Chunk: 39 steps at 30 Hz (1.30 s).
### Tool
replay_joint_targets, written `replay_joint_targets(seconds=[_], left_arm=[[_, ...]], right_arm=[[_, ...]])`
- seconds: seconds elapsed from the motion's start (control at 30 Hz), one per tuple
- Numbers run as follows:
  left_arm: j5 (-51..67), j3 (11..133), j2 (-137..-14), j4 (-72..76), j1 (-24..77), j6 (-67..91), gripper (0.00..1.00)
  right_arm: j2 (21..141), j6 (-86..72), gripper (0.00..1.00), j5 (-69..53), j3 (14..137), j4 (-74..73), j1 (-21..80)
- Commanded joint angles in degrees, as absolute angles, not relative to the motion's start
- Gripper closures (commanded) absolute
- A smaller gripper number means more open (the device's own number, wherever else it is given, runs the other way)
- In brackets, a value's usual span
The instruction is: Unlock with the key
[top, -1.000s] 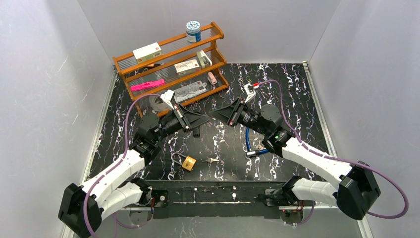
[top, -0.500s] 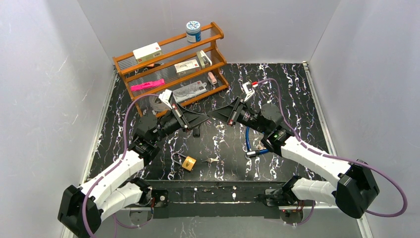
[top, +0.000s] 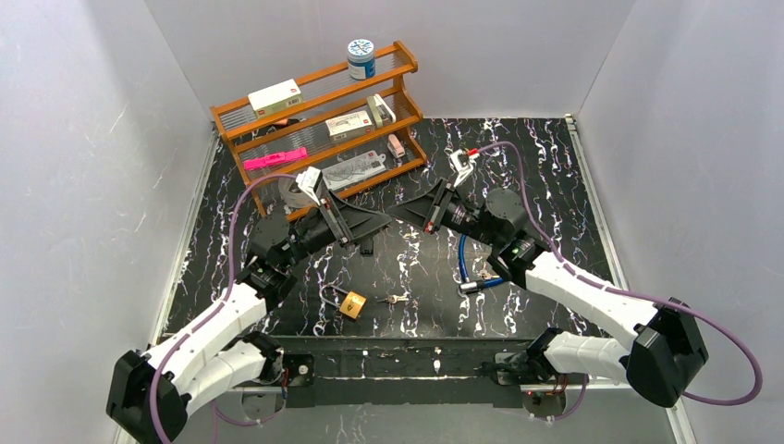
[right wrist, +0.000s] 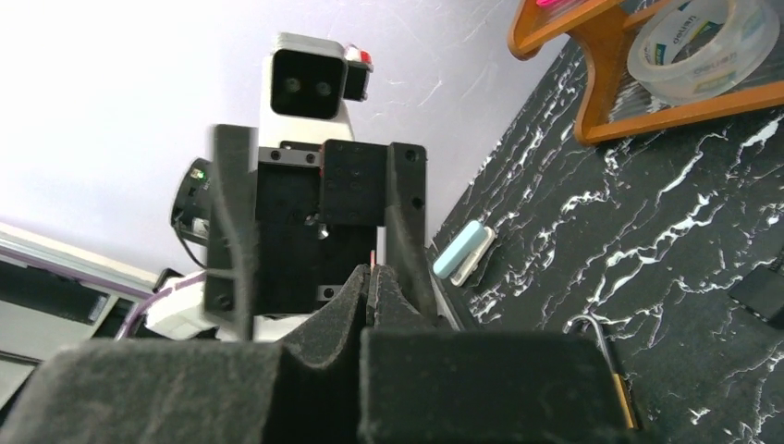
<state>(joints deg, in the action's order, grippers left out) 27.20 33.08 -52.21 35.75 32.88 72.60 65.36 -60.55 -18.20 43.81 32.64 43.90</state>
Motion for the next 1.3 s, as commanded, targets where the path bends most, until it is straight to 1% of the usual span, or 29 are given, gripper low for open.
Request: replay_joint_targets(seconds=[0.0, 0.03, 0.07, 0.1, 0.23, 0.3, 0.4, 0.47, 0.57, 0.6, 0.67, 0.7, 0.73, 0.8, 0.9, 1.07, 1.17, 1.23, 1.27], left_arm=[[31.7, 35.9, -49.7, 31.9, 33.2, 66.2, 0.18], [31.9, 37.6, -49.5, 27.8, 33.1, 63.2, 0.04], [31.7, 40.6, -49.4, 19.3, 33.1, 58.4, 0.02], [31.5, 43.7, -49.5, 13.1, 33.1, 53.3, 0.02], [30.9, 52.6, -49.9, -4.0, 33.1, 34.0, 0.02], [30.9, 55.0, -50.4, -8.8, 33.1, 27.3, 0.02], [36.8, 58.1, -51.9, -11.7, 33.1, 19.9, 0.04], [40.8, 59.9, -53.1, -13.5, 33.1, 16.4, 0.07], [45.7, 60.8, -54.9, -13.9, 33.1, 14.9, 0.2], [48.6, 60.6, -55.8, -13.6, 33.1, 15.0, 0.27], [56.4, 59.9, -57.2, -12.9, 33.2, 15.2, 0.34], [58.8, 59.4, -57.5, -12.8, 33.2, 15.2, 0.4], [59.5, 59.0, -57.3, -12.7, 33.2, 15.2, 0.43], [59.2, 57.6, -56.2, -10.9, 33.3, 16.3, 0.47], [59.0, 56.2, -56.2, -6.8, 33.4, 19.9, 0.47], [58.2, 51.5, -56.4, 5.4, 33.7, 28.8, 0.52], [57.3, 50.3, -56.2, 7.1, 33.7, 29.7, 0.54], [57.0, 50.1, -56.4, 7.2, 33.8, 29.6, 0.58], [57.0, 50.1, -56.7, 7.2, 33.8, 29.6, 0.62]], right_arm=[[64.2, -52.7, 0.99, -23.1, 50.8, 25.4, 43.6], [64.3, -49.7, 0.99, -25.4, 53.1, 21.1, 43.4], [64.5, -45.1, 0.99, -27.6, 55.5, 16.0, 43.3], [64.7, -41.7, 0.99, -28.9, 57.7, 10.6, 43.2], [66.2, -29.7, 0.99, -34.6, 65.9, -8.0, 42.4], [67.3, -24.3, 0.99, -36.3, 69.3, -14.5, 42.3], [68.9, -17.0, 0.99, -37.7, 73.9, -22.7, 42.3], [69.5, -13.2, 0.99, -38.4, 76.4, -26.6, 42.3], [69.5, -8.4, 0.99, -41.3, 78.7, -29.5, 42.3], [69.3, -7.2, 0.99, -43.3, 79.1, -29.8, 42.3], [69.3, -4.7, 0.99, -47.2, 79.9, -30.5, 42.3], [69.5, -3.9, 0.99, -48.4, 80.4, -31.3, 42.3], [69.8, -3.2, 0.99, -49.2, 81.1, -31.8, 42.3], [70.7, -2.2, 0.99, -50.0, 82.0, -33.1, 42.3], [71.9, -1.4, 0.99, -50.5, 82.2, -33.4, 42.3], [73.4, -0.4, 0.99, -51.6, 82.4, -33.6, 42.3], [74.1, -0.1, 0.99, -52.4, 83.0, -34.7, 42.3], [74.7, 1.8, 0.99, -52.6, 83.6, -35.9, 42.3], [74.8, 2.1, 0.99, -52.8, 83.8, -36.3, 42.3]])
